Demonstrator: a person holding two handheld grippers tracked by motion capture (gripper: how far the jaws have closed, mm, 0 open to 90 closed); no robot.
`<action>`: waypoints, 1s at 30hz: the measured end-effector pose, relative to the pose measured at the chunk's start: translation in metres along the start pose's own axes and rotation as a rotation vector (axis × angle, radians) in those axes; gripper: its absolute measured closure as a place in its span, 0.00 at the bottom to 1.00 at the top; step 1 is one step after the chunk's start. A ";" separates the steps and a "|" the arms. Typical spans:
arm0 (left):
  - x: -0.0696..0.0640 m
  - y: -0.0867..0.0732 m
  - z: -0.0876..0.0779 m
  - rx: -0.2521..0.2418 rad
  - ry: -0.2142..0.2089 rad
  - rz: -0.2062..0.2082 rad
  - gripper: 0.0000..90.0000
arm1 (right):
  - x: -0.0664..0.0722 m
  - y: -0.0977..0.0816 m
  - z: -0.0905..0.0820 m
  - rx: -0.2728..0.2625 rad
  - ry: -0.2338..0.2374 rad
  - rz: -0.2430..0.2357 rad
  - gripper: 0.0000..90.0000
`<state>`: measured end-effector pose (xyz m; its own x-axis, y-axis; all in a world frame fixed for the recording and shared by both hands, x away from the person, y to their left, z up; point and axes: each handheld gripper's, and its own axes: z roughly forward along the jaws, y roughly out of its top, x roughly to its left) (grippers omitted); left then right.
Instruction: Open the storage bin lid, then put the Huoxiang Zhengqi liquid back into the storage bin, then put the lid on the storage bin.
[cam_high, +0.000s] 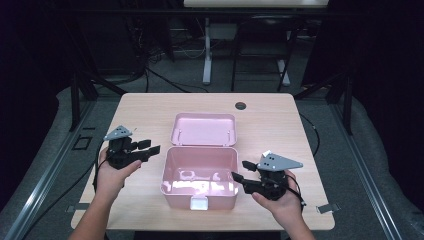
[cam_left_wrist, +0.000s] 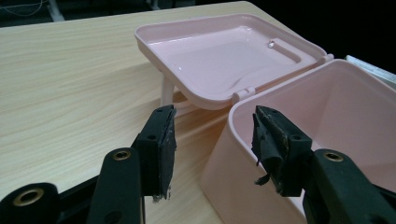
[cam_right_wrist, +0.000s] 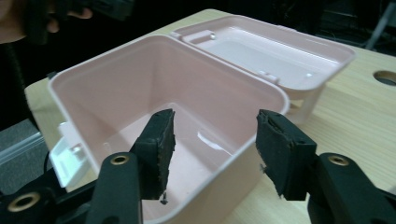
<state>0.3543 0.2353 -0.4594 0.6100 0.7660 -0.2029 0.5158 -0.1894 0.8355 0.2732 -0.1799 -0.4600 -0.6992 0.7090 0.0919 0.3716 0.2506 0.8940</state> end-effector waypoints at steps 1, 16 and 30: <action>0.000 0.000 0.000 0.004 0.000 -0.001 0.54 | -0.004 0.000 0.001 0.015 -0.002 0.019 0.50; -0.010 0.002 -0.008 0.016 -0.015 0.045 0.55 | -0.031 0.007 0.002 0.084 -0.012 0.069 0.45; -0.015 0.006 -0.016 0.014 -0.044 0.063 0.53 | -0.056 0.023 0.001 0.246 -0.123 0.027 0.49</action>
<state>0.3390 0.2327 -0.4429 0.6669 0.7248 -0.1731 0.4840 -0.2447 0.8401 0.3214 -0.2133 -0.4444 -0.6132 0.7885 0.0471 0.5366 0.3721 0.7573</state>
